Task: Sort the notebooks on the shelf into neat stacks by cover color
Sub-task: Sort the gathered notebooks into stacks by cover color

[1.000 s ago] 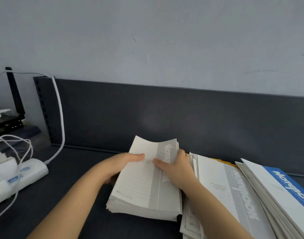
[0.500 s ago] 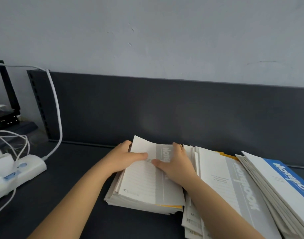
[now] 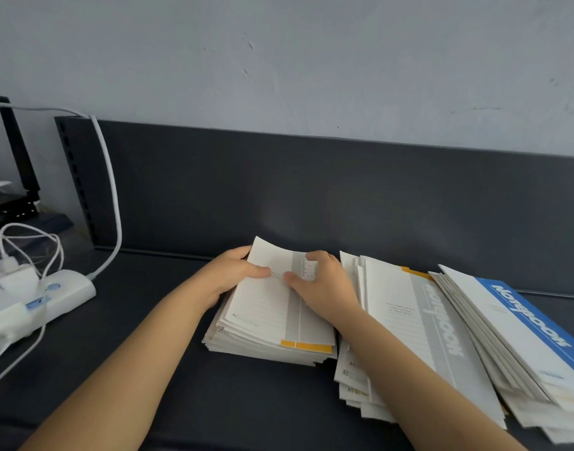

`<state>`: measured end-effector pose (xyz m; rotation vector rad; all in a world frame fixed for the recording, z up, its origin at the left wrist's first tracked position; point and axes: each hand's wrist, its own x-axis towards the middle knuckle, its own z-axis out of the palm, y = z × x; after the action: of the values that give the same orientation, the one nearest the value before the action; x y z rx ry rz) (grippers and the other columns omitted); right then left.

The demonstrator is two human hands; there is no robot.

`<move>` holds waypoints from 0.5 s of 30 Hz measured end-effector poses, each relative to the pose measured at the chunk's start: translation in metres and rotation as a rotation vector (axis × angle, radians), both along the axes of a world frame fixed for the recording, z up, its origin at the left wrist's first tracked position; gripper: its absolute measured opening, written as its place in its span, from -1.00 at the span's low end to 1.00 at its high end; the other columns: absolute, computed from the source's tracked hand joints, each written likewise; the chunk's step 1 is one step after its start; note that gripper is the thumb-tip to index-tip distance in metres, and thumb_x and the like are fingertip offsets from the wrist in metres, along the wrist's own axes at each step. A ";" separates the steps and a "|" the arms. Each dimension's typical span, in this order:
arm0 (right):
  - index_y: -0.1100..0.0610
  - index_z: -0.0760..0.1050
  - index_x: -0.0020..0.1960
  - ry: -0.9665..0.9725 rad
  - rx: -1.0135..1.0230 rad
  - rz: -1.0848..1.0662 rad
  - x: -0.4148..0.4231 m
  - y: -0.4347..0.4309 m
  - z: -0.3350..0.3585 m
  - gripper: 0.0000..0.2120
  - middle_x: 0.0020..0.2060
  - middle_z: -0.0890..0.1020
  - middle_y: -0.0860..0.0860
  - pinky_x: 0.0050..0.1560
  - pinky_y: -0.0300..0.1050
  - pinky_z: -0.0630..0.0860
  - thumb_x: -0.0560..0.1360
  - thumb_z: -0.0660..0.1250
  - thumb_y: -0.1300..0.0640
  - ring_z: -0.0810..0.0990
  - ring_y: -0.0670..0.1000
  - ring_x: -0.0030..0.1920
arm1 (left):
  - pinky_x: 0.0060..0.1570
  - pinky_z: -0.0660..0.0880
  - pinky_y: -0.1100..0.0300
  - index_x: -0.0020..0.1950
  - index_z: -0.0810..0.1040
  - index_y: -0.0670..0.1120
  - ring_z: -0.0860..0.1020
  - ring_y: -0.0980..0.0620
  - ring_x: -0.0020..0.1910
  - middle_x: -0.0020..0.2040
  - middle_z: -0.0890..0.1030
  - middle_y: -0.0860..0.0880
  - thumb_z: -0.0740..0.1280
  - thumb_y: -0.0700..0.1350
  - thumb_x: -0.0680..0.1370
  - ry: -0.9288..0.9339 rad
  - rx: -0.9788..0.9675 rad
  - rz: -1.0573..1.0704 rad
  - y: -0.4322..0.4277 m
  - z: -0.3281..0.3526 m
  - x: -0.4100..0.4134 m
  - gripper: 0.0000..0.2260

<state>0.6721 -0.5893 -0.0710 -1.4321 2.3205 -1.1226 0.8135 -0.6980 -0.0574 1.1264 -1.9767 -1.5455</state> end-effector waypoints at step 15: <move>0.01 0.42 0.31 0.215 0.216 -0.010 -0.019 0.058 0.006 -0.51 0.22 0.48 -0.09 0.00 -0.24 0.40 0.49 0.29 -0.22 0.49 -0.09 0.03 | -0.05 0.39 0.17 0.21 0.53 -0.09 0.55 0.04 0.07 0.10 0.63 0.00 0.53 0.07 0.39 -0.183 0.039 0.017 -0.002 -0.003 0.014 -0.52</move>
<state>0.6533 -0.5313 -0.0654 -1.5245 2.5037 -0.7220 0.8277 -0.7003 -0.0607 1.3396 -2.0546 -1.5269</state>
